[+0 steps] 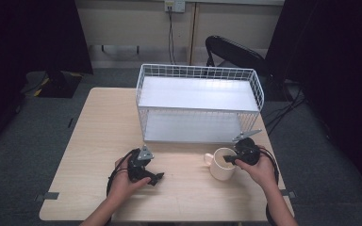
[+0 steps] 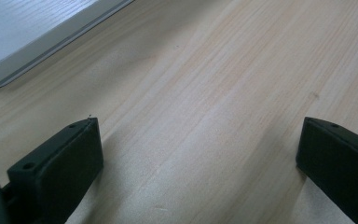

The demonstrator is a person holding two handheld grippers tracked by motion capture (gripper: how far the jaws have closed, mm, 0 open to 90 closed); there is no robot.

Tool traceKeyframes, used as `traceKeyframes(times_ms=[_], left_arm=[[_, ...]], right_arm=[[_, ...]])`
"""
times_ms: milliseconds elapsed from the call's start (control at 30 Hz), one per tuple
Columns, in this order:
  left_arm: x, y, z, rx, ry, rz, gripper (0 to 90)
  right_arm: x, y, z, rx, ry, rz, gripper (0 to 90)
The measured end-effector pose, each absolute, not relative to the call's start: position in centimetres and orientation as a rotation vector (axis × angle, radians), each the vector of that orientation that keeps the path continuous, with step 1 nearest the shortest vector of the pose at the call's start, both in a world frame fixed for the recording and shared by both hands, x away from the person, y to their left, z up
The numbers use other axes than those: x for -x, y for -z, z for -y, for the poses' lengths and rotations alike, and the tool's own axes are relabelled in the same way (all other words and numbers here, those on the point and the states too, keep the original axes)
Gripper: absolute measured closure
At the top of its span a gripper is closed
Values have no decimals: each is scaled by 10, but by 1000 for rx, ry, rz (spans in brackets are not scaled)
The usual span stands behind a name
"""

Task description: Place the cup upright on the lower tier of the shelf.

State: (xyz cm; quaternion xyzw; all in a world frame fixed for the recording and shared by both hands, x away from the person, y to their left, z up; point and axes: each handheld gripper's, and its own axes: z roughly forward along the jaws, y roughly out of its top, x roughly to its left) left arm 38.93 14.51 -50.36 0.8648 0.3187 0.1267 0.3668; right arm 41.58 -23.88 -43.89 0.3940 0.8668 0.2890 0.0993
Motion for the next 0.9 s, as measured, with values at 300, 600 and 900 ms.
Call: traceKeyframes(times_ms=[300,600,900], left_arm=[[-389,504,-145,-2220,-328,-819,0],[-389,504,-145,-2220,-327,-820,0],[-389,504,-145,-2222,-325,-818,0]], right_arm=[[-416,436,234,-1146,-787,-2569,781],[-414,434,233,-1112,-718,-2569,811],[-408,437,245,-1177,-845,-2497,828]])
